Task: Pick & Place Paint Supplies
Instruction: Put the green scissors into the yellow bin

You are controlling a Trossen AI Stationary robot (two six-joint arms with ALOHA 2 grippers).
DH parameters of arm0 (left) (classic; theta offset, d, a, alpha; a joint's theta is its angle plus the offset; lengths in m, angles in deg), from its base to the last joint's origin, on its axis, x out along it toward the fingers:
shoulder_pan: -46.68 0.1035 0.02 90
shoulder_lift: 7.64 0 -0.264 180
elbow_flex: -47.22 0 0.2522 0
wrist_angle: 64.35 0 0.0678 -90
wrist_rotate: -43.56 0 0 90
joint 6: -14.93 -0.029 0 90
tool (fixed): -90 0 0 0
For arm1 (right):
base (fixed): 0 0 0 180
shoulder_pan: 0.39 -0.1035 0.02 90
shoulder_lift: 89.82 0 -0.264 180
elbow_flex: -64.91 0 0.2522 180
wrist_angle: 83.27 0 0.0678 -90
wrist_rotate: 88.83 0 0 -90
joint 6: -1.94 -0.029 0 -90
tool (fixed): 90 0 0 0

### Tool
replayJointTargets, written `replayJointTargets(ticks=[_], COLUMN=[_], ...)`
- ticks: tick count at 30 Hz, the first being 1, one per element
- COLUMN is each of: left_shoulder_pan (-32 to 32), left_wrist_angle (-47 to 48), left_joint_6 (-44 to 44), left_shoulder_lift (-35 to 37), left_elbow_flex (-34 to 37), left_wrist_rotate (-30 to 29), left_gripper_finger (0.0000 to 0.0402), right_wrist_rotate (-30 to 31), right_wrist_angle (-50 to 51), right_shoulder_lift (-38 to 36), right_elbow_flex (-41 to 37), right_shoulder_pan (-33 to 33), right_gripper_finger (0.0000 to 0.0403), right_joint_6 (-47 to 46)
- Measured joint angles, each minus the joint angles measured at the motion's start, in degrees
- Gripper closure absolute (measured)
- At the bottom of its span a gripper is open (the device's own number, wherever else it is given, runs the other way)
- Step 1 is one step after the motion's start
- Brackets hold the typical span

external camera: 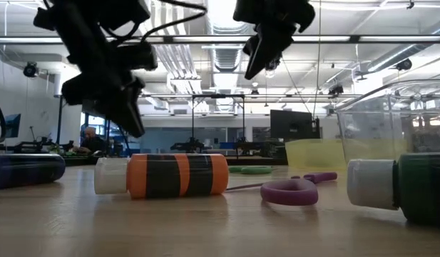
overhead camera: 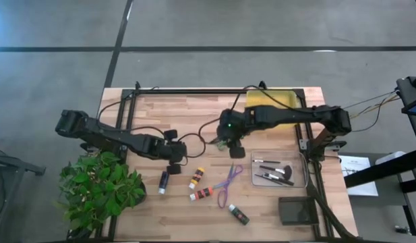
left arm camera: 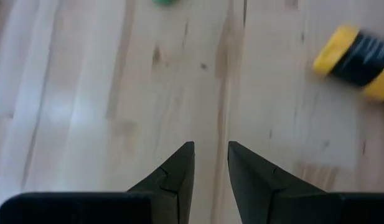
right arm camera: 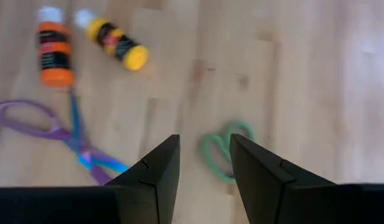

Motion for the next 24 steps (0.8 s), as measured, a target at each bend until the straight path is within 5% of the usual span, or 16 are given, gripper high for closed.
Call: replayJointTargets(ticks=[11,24], left_shoulder_pan=[-0.96,-9.17], left_wrist_angle=[1.95,-2.67], left_joint_6=[-1.90,-3.40], left_shoulder_lift=[2.36,10.97], left_elbow_flex=[0.48,0.16], left_wrist_rotate=[0.18,0.17], left_gripper_finger=[0.0297,0.0297], right_wrist_rotate=[-2.11,-1.78], right_wrist_angle=[-7.03,-8.64], right_shoulder_lift=[4.39,14.26], right_elbow_flex=[-9.47,-8.94], right_shoulder_pan=[-0.05,2.33], right_gripper_finger=[0.0264,0.0264], right_joint_6=[1.71,6.62])
